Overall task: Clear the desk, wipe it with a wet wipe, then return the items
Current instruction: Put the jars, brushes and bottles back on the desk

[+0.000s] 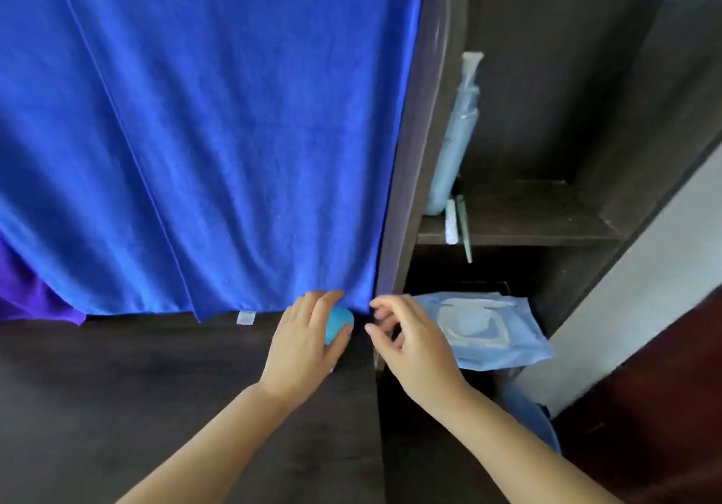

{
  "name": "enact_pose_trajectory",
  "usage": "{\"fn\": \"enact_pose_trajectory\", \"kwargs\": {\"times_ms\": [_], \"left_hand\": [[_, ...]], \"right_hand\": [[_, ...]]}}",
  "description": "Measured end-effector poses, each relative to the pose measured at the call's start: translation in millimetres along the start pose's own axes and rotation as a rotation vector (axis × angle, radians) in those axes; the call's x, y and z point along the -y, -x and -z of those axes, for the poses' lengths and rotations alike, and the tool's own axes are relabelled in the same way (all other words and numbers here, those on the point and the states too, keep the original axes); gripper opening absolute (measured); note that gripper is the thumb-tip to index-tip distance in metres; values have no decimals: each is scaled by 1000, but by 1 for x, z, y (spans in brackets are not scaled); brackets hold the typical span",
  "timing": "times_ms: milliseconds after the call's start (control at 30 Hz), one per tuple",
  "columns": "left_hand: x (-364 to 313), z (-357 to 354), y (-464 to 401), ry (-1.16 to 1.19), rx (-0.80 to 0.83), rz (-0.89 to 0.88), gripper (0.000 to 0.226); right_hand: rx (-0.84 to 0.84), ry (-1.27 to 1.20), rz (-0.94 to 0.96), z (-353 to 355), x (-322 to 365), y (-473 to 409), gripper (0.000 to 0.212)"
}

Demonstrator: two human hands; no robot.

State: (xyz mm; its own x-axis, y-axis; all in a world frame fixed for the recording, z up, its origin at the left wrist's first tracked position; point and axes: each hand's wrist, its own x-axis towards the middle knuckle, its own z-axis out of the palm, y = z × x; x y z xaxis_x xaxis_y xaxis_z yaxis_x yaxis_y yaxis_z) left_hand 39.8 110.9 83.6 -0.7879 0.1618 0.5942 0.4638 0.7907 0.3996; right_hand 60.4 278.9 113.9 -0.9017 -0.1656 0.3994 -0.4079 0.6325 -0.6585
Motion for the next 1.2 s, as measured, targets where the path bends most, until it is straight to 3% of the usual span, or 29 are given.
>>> {"fn": "enact_pose_trajectory", "kwargs": {"times_ms": [100,200,333,467,567,733,900,1200], "left_hand": [[-61,20,-24,35,-100,-79,31],[-117,33,-48,48,-158,-115,24],[-167,36,-85,37,-53,136,17],[-172,26,-114,-152,80,300,24],[-165,14,-121,-185,160,388,26],[-156,8,-129,75,130,519,15],[-154,5,-129,126,106,529,10],[-164,11,-122,315,80,598,13]], "right_hand": [[-84,-76,102,70,12,4,26],[-185,-107,133,128,9,-4,12],[-119,-146,-40,176,-2,-37,8],[111,-238,-278,171,-4,-59,11],[183,-310,-341,150,-1,-62,13],[145,-475,-383,129,-1,-67,11],[124,-620,-453,130,-3,-67,10],[65,-730,-567,148,-11,-54,31]]}}
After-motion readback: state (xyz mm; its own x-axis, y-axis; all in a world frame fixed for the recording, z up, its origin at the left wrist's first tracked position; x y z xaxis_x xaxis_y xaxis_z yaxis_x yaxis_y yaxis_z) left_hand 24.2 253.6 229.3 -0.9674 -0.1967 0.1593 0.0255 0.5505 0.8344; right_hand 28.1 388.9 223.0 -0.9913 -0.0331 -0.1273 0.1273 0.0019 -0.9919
